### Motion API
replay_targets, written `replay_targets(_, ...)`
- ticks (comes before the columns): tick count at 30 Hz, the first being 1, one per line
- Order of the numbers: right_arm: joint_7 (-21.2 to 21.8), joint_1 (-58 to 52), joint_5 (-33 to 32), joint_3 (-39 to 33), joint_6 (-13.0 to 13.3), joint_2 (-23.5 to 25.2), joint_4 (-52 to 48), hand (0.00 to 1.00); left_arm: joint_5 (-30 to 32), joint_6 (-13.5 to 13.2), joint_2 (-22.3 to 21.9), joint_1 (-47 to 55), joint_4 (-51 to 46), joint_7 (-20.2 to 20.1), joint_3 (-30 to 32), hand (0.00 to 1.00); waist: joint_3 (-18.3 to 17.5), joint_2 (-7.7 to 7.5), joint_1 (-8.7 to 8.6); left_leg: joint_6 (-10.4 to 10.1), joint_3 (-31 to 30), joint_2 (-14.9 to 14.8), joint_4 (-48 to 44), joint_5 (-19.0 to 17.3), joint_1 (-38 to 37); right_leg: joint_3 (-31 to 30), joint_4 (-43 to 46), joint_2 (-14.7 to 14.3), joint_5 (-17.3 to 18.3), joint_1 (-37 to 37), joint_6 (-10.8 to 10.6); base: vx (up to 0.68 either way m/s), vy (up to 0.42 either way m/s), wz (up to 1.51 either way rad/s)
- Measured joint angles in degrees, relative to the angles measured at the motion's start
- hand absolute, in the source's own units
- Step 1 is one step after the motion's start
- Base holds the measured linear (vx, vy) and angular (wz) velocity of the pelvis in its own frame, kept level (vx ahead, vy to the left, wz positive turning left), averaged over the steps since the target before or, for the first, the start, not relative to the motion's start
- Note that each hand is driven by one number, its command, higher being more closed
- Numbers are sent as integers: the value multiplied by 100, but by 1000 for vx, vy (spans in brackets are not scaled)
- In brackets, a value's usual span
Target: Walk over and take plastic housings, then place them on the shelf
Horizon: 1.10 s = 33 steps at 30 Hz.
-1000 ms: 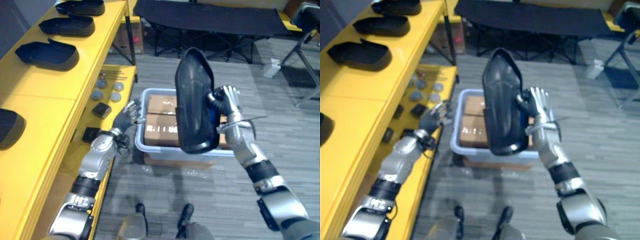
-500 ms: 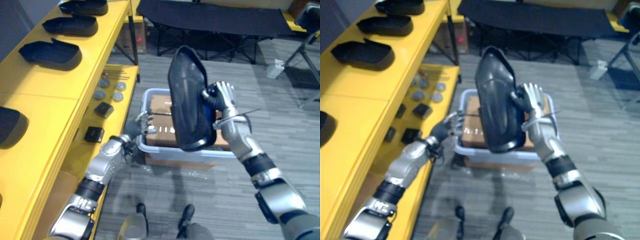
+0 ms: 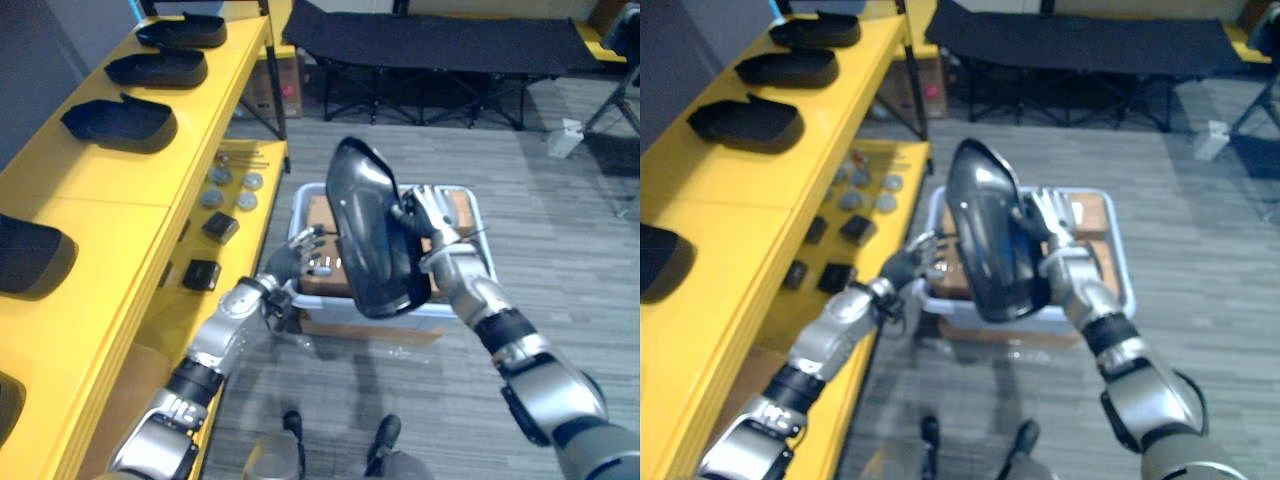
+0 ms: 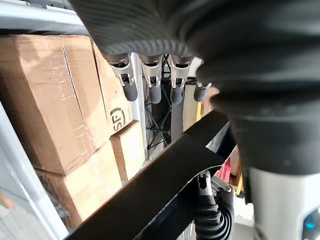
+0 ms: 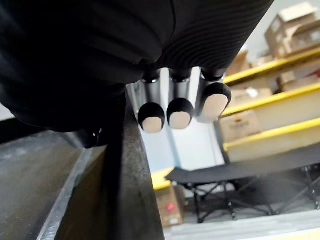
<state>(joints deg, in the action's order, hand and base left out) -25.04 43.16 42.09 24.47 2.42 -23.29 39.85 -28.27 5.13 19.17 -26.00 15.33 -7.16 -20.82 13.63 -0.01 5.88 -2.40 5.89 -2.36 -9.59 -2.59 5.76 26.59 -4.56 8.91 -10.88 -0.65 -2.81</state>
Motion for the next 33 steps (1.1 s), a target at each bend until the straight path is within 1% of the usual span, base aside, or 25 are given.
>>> replay_targets(2,-8,34,50,10,-1,85,25,100,16,-46,-32,1,80,49,-44,0,0,0,11,2,-8,3,4,9,0,6,0,0,-2,4,3,-16,-4,4)
replay_targets(4,-11,108,48,119,-20,183,156,100,15,-117,-155,0,210,93,-46,0,0,0,32,1,-31,5,8,21,-5,24,-1,2,-2,23,4,-16,-3,5)
replay_targets(9,-41,133,45,230,-123,389,252,100,16,-131,-234,2,270,173,-82,0,0,-1,137,-17,-61,8,135,96,-59,44,-1,5,1,40,8,-6,-5,3)
replay_targets(11,-116,228,41,234,-158,524,392,100,20,-132,-239,3,317,201,-139,0,1,-2,139,-22,-79,6,143,100,-58,91,-1,4,8,49,17,-6,-11,7)
replay_targets(12,-131,273,31,241,-235,597,406,100,24,-135,-266,4,402,202,-276,0,1,-2,139,-23,-111,7,143,104,-58,129,-1,4,11,69,17,-3,-8,9)
replay_targets(16,-134,447,30,405,-342,709,411,100,184,-131,-462,90,567,204,-325,0,2,-4,155,-29,-173,13,145,116,-38,172,-1,2,11,74,17,0,-5,7)
replay_targets(18,-133,502,30,439,-387,785,415,100,183,-131,-458,90,627,221,-373,0,2,-5,159,-32,-193,13,155,127,-34,186,-1,0,11,75,17,0,-6,5)
replay_targets(22,-132,559,30,462,-439,834,613,100,182,-130,-464,91,631,254,-472,0,1,-8,239,-32,-213,18,184,150,-34,211,-1,2,11,77,17,-2,-3,3)
replay_targets(23,-133,560,29,467,-501,850,637,100,181,-130,-495,91,632,257,-481,0,2,-10,268,-33,-230,20,211,175,-37,239,0,2,11,80,17,-4,-6,6)
replay_targets(28,-134,638,25,503,-504,931,739,100,177,-131,-494,126,632,290,-491,0,2,-24,272,-35,-254,22,236,204,-37,283,0,2,11,90,17,-5,-5,4)
replay_targets(29,-134,682,25,513,-503,952,793,100,173,-131,-494,127,632,326,-504,100,1,-32,275,-36,-257,22,242,211,-38,286,0,2,11,89,17,0,0,0)
replay_targets(33,-147,727,26,514,-503,989,800,100,144,-136,-493,143,632,386,-515,100,3,-56,286,-42,-268,23,320,263,-58,304,0,2,14,87,17,0,0,0)
